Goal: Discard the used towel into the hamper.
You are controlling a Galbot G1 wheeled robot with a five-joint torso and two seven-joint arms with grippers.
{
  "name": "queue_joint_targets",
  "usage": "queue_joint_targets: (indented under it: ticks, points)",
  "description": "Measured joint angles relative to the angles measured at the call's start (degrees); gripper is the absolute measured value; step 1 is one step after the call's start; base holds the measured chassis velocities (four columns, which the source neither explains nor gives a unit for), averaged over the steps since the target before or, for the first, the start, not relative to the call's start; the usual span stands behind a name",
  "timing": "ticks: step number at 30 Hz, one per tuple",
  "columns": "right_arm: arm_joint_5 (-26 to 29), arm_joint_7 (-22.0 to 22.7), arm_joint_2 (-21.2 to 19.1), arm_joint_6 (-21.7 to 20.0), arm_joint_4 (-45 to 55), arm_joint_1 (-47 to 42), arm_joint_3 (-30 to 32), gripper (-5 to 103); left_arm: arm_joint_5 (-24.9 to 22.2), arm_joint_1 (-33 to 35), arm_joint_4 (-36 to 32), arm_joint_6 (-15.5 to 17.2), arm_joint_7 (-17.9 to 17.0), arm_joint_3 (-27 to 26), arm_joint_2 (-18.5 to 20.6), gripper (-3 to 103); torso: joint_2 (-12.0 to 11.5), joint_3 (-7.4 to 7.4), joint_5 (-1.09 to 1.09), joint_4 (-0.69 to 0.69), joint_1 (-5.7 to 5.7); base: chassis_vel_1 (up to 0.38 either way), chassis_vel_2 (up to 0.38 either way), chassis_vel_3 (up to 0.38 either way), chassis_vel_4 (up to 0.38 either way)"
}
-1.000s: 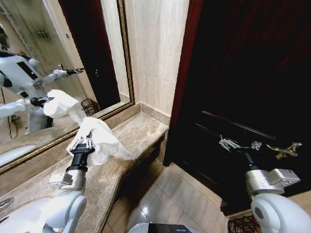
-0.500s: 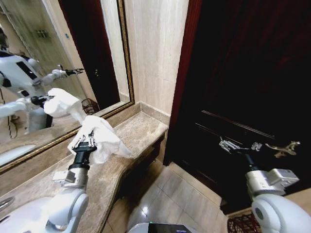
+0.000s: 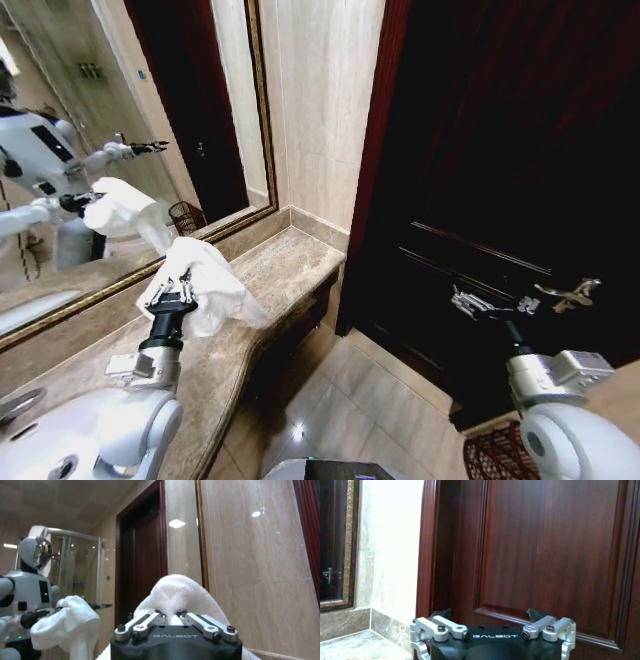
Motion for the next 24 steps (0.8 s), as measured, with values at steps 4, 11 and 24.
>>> queue_joint_targets:
  ticks: [4,11,24]
  points:
    - [0.0,0.0,0.0,0.1,0.0,-0.2,0.2,100,0.2,0.3,0.0,0.0,-0.5,0.1,-0.1,9,0.0,0.0,0.0,0.0,0.0,0.069,-0.068,-0.07,0.057]
    - [0.0,-0.1,0.1,0.5,0.1,-1.5,0.6,100,1.0,0.6,-0.4,-0.2,-0.6,0.2,-0.3,9,0.0,0.0,-0.01,0.0,0.0,0.084,-0.051,-0.09,0.069]
    - [0.0,0.2,-0.5,1.8,-0.1,-1.7,1.2,100,1.5,0.8,-1.3,0.0,-0.7,0.3,-0.4,9,0.0,0.0,0.0,0.0,-0.01,0.059,-0.09,-0.069,0.066]
